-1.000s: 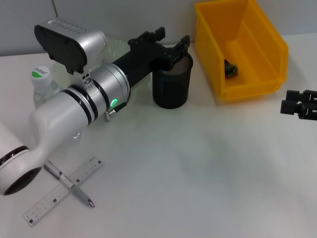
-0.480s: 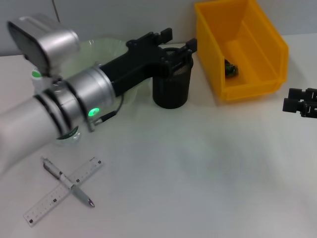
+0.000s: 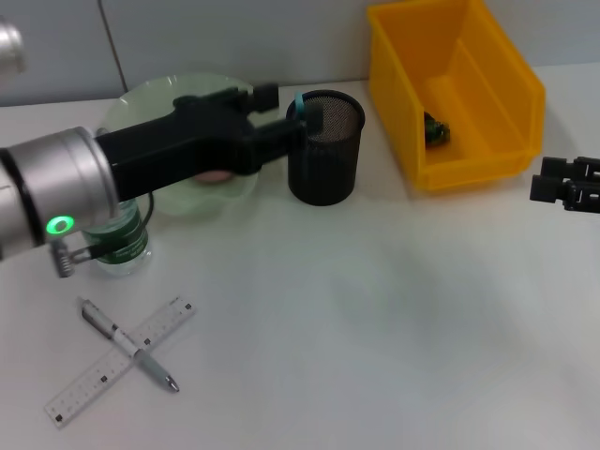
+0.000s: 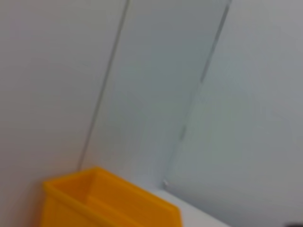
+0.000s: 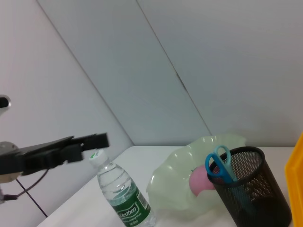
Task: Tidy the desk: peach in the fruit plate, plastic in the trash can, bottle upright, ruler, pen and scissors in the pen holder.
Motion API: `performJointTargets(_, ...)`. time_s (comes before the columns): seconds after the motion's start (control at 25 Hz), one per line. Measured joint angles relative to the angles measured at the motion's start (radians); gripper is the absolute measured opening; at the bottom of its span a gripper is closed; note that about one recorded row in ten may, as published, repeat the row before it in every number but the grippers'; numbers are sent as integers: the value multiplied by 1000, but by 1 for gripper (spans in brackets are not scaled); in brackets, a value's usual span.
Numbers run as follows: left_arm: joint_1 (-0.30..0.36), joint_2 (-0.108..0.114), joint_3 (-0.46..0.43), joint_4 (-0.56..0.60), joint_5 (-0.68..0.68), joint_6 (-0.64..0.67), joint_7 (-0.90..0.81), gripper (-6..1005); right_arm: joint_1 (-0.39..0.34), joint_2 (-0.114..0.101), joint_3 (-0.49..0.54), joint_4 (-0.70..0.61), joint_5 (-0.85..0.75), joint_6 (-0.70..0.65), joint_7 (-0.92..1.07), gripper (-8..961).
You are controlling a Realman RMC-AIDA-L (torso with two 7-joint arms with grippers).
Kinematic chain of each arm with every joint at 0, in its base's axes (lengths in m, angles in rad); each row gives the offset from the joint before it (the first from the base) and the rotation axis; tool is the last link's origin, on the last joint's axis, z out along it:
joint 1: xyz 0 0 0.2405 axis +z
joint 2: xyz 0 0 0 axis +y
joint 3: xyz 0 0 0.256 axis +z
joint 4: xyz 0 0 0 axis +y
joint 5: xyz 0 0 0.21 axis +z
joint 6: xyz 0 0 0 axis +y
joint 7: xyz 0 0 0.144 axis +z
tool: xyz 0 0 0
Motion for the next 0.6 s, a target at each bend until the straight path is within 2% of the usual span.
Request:
performJointTargets(0.2,0,-88,-230,92,272,295,-205,650,7,0,0,2,0,-4,0,779)
performJointTargets(0.28,-16,-93,-270,130,365,375,-300,650,9,0,0,1,0,-4,1,779)
performJointTargets(0.6,-70,-95,-289,296,686,573,-548,649,18,-6,-4,7,0,-3,4,778)
